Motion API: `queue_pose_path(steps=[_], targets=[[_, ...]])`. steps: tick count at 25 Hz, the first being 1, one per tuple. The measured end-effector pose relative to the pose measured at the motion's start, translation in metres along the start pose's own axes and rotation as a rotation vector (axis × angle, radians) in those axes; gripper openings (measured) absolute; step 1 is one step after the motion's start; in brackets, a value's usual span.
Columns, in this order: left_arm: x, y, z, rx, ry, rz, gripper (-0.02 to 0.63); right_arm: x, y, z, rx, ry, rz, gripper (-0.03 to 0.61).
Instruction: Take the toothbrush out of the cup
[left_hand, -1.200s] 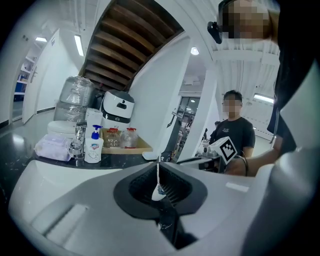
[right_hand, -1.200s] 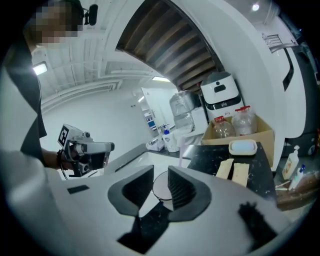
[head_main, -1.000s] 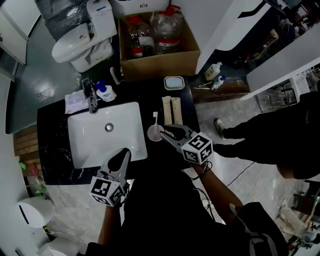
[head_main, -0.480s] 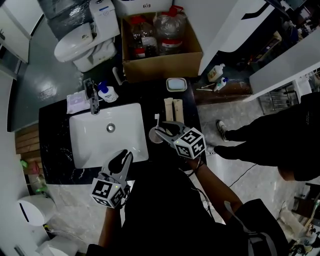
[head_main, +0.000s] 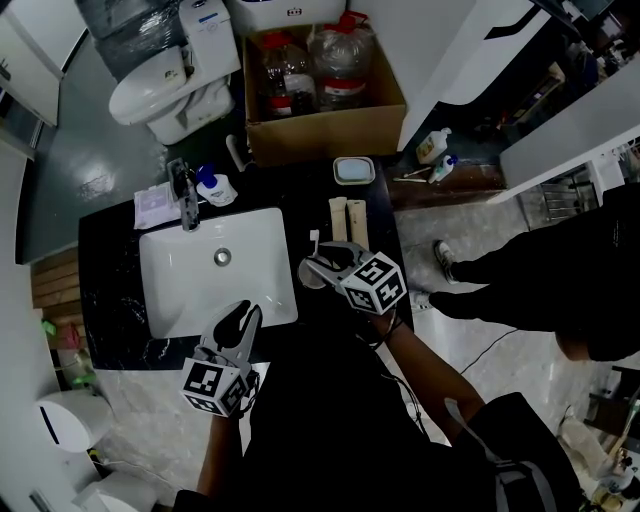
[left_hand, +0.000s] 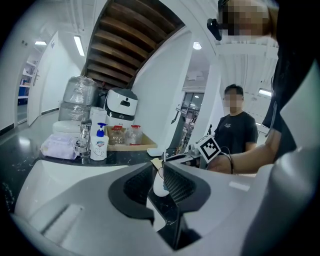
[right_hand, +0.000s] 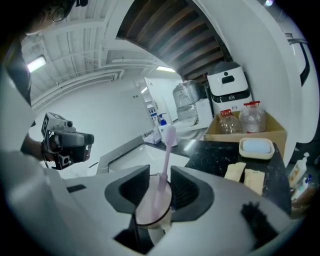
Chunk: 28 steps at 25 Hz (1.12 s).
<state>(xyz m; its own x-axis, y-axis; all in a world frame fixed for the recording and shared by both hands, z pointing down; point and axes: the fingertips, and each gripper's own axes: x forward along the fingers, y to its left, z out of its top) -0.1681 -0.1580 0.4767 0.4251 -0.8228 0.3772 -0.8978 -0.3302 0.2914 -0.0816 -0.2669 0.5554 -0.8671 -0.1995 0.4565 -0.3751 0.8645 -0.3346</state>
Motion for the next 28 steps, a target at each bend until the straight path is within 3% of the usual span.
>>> queue_pose_path(steps=[3,5,17,28], targets=[[0.001,-0.001,0.000,-0.016,-0.001,-0.003,0.078,-0.001,-0.001,0.000,-0.020,0.005,-0.006,0.121],[0.002,0.000,0.001,-0.031,-0.006,-0.003,0.078,-0.002,-0.002,0.000,-0.026,0.011,-0.007,0.058],[0.010,-0.006,-0.002,0.005,0.006,-0.020,0.077,-0.015,0.007,0.008,-0.032,-0.018,0.030,0.054],[0.012,-0.004,0.004,-0.018,-0.015,-0.037,0.077,-0.038,0.014,0.028,0.004,-0.102,0.021,0.054]])
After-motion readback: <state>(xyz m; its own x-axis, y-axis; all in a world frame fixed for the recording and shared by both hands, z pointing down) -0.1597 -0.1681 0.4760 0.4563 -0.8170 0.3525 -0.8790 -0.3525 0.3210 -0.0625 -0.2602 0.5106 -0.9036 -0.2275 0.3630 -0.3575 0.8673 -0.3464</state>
